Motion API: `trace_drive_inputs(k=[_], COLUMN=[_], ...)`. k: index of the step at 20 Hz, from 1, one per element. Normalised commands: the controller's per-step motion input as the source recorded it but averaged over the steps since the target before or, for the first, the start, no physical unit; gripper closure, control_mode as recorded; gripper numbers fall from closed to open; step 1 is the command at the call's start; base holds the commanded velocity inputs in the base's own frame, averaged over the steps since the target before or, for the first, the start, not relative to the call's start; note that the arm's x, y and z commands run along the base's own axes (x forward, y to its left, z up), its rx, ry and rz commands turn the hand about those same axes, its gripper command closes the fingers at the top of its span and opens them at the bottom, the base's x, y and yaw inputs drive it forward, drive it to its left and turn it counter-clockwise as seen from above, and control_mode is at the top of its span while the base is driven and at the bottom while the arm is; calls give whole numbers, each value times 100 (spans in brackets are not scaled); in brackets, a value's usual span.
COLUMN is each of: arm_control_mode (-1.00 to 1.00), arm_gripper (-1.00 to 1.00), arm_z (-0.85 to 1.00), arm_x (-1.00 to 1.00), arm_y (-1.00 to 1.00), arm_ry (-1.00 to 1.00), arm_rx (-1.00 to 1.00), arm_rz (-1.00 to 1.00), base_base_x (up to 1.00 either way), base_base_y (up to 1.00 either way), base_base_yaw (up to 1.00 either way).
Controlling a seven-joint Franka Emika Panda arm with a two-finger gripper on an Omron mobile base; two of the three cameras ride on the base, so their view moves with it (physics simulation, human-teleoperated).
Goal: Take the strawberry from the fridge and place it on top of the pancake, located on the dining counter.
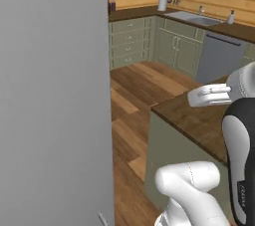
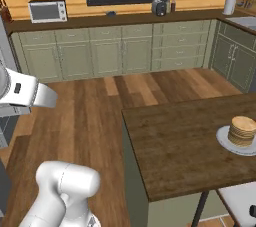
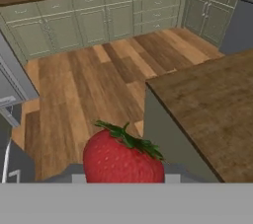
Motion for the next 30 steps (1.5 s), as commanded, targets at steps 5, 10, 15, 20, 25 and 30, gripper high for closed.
trace_drive_inputs(k=[5, 10, 15, 20, 25, 30], arm_control_mode=[100, 100, 100, 100, 100, 100], arm_gripper=[100, 100, 100, 100, 100, 100], arm_z=[0, 0, 0, 0, 0, 0], arm_x=[0, 0, 0, 0, 0, 0], arm_y=[0, 0, 0, 0, 0, 0], arm_ry=[0, 0, 0, 0, 0, 0], arm_rx=[0, 0, 0, 0, 0, 0], arm_rz=[0, 0, 0, 0, 0, 0], base_base_x=[-81, -100, -100, -100, -92, -2], base_base_y=[-97, -94, -100, -51, -74, -99], base_base_yaw=[-25, -19, -17, 6, 13, -7])
